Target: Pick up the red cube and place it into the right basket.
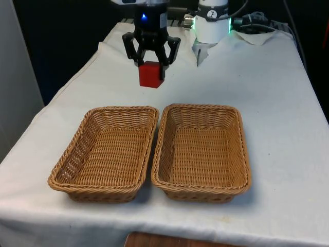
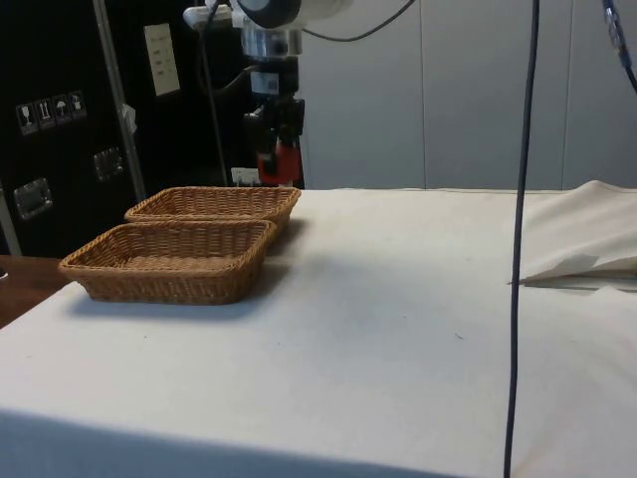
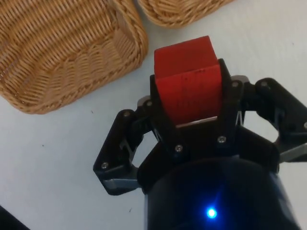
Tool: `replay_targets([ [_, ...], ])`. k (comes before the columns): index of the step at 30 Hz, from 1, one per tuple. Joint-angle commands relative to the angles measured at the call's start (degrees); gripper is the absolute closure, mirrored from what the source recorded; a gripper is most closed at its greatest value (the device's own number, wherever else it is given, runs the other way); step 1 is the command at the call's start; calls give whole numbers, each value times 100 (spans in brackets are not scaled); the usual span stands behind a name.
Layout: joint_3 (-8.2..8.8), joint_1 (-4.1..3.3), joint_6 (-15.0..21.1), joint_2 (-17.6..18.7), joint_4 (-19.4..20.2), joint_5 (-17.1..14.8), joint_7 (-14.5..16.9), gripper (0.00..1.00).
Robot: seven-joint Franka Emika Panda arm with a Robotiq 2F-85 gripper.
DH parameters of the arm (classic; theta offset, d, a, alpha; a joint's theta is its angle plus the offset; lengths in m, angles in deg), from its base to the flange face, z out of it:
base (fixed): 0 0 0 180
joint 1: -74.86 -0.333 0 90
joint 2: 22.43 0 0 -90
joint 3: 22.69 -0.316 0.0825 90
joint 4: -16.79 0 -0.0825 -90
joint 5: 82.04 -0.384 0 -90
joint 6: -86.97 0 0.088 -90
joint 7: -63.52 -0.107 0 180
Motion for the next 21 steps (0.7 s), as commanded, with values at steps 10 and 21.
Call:
replay_targets([
  [10, 6, 34, 23, 269, -258, -172, 344, 99],
  [21, 195, 166, -80, 1060, -865, -980, 1014, 99],
])
